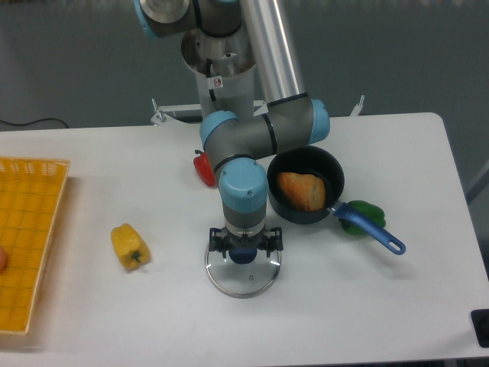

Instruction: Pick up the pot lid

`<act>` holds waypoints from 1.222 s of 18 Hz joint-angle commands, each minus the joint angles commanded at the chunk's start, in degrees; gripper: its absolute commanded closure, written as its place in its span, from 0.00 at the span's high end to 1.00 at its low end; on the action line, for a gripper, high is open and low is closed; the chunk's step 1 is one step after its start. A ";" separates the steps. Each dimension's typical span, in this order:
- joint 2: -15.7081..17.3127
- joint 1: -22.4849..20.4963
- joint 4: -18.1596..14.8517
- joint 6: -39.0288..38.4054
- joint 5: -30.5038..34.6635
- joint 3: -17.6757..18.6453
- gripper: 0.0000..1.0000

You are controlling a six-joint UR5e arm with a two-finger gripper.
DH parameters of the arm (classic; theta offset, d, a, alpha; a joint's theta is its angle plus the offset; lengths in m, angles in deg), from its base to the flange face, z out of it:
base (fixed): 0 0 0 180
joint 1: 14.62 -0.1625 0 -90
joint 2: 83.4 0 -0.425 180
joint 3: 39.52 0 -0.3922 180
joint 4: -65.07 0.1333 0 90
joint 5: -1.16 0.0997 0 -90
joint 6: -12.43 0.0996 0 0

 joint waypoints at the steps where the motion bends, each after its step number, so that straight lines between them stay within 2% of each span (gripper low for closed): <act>1: -0.09 0.26 -0.09 0.00 0.00 0.00 0.93; 2: -0.09 0.26 -0.09 0.00 0.09 -0.09 0.88; 7: -0.09 0.35 -0.17 0.18 0.26 0.00 0.75; 12: -0.18 0.70 -0.26 0.27 0.26 -0.35 0.68; 16: -0.18 0.70 -0.35 0.18 0.35 -0.61 0.64; 22: 0.00 0.97 -0.61 0.53 1.23 -1.75 0.64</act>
